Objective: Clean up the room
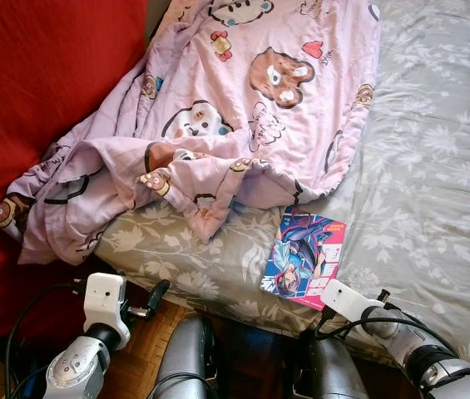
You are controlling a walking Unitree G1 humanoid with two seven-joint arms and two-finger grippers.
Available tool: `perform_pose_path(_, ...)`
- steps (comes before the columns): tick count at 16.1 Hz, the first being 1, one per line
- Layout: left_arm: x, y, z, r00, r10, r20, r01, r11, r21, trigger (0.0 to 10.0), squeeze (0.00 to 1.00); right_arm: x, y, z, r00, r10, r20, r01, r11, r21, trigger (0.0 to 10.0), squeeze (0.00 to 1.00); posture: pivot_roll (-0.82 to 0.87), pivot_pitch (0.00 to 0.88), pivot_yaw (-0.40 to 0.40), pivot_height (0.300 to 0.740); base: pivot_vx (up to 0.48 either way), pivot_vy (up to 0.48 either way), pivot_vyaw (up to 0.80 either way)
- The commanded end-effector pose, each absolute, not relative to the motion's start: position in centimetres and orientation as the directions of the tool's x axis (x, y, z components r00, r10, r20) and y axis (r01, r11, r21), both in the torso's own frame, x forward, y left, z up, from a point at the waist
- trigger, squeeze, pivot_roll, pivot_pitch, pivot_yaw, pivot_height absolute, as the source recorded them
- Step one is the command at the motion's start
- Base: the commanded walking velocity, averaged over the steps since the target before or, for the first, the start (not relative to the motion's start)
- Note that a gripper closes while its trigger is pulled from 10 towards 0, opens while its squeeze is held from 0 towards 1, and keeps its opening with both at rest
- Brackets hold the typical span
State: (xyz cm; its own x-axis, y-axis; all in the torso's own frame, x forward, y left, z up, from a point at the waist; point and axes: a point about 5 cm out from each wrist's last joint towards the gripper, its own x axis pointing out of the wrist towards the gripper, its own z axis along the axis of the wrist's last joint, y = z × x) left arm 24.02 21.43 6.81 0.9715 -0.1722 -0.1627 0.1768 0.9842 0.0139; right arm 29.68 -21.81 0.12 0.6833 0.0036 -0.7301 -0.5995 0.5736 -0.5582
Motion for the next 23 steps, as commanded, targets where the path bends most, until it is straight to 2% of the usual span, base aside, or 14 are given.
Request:
perform_pose_path(1, 23.2, 21.9, 5.9, 0.964, -0.156, -0.215, 0.162, 0.987, 0.010, 10.0, 0.00, 28.5, -21.6, -1.0, 0.657, 0.009, -0.754, -0.619, 0.578, -0.533, 0.0, 0.00, 0.17, 0.373, 0.060, 0.646, 0.000, 0.000, 0.00)
perform_pose_path(6, 23.5, 21.8, 5.8, 0.965, -0.152, -0.215, 0.158, 0.987, 0.009, 10.0, 0.00, 27.8, -21.6, -1.7, 0.665, 0.014, -0.747, -0.610, 0.588, -0.532, 0.0, 0.00, 0.17, 0.362, 0.057, 0.646, 0.000, 0.000, 0.00)
perform_pose_path(9, 24.1, 21.7, 5.7, 0.967, -0.144, -0.208, 0.147, 0.989, 0.002, 10.0, 0.00, 27.4, -22.6, -1.7, 0.710, -0.015, -0.704, -0.514, 0.673, -0.533, 0.0, 0.00, 0.15, 0.332, 0.045, 0.646, 0.000, 0.000, 0.00)
perform_pose_path(11, 24.6, 21.7, 5.7, 0.971, -0.131, -0.198, 0.132, 0.991, -0.008, 10.0, 0.00, 26.7, -23.3, -2.0, 0.732, -0.042, -0.681, -0.469, 0.693, -0.547, 0.0, 0.00, 0.15, 0.317, 0.044, 0.646, 0.000, 0.000, 0.00)
perform_pose_path(13, 25.2, 21.4, 5.8, 0.972, -0.139, -0.190, 0.140, 0.990, -0.008, 10.0, 0.00, 25.9, -24.0, -2.1, 0.783, -0.085, -0.616, -0.320, 0.794, -0.517, 0.0, 0.00, 0.14, 0.300, 0.038, 0.646, 0.000, 0.000, 0.00)
perform_pose_path(14, 25.5, 21.5, 5.8, 0.973, -0.134, -0.188, 0.134, 0.991, -0.011, 10.0, 0.00, 25.3, -24.3, -2.4, 0.792, -0.113, -0.599, -0.234, 0.851, -0.470, 0.0, 0.00, 0.13, 0.289, 0.037, 0.646, 0.000, 0.000, 0.00)
perform_pose_path(16, 25.7, 21.4, 5.7, 0.973, -0.135, -0.186, 0.134, 0.991, -0.013, 10.0, 0.00, 24.6, -24.3, -2.6, 0.817, -0.124, -0.563, -0.155, 0.893, -0.422, 0.0, 0.00, 0.13, 0.273, 0.033, 0.646, 0.000, 0.000, 0.00)
perform_pose_path(18, 26.3, 21.2, 5.5, 0.975, -0.129, -0.181, 0.128, 0.992, -0.017, 10.0, 0.00, 24.9, -23.9, -1.8, 0.880, -0.146, -0.453, -0.003, 0.950, -0.311, 0.0, 0.00, 0.11, 0.239, 0.023, 0.646, 0.000, 0.000, 0.00)
perform_pose_path(20, 27.0, 21.0, 5.1, 0.975, -0.123, -0.183, 0.122, 0.992, -0.016, 10.0, 0.00, 25.6, -22.5, -0.5, 0.935, -0.151, -0.320, 0.129, 0.988, -0.087, 0.0, 0.00, 0.09, 0.200, 0.014, 0.646, 0.000, 0.000, 0.00)
perform_pose_path(21, 27.3, 20.9, 4.8, 0.975, -0.119, -0.190, 0.119, 0.993, -0.014, 10.0, 0.00, 25.8, -21.9, -0.4, 0.943, -0.131, -0.305, 0.127, 0.991, -0.035, 1.3, 0.00, 0.09, 0.182, 0.011, 0.646, 0.000, 0.000, 0.00)
perform_pose_path(22, 27.5, 20.8, 4.3, 0.973, -0.108, -0.202, 0.107, 0.994, -0.019, 10.0, 0.00, 25.7, -21.1, -0.5, 0.947, -0.123, -0.297, 0.133, 0.991, 0.015, 10.0, 0.00, 0.09, 0.164, 0.006, 0.646, 0.000, 0.000, 0.00)
perform_pose_path(23, 27.6, 20.7, 3.8, 0.972, -0.102, -0.214, 0.099, 0.995, -0.021, 10.0, 0.00, 25.6, -20.6, -0.6, 0.948, -0.125, -0.291, 0.141, 0.989, 0.036, 10.0, 0.00, 0.09, 0.135, 0.002, 0.646, 0.000, 0.000, 0.00)
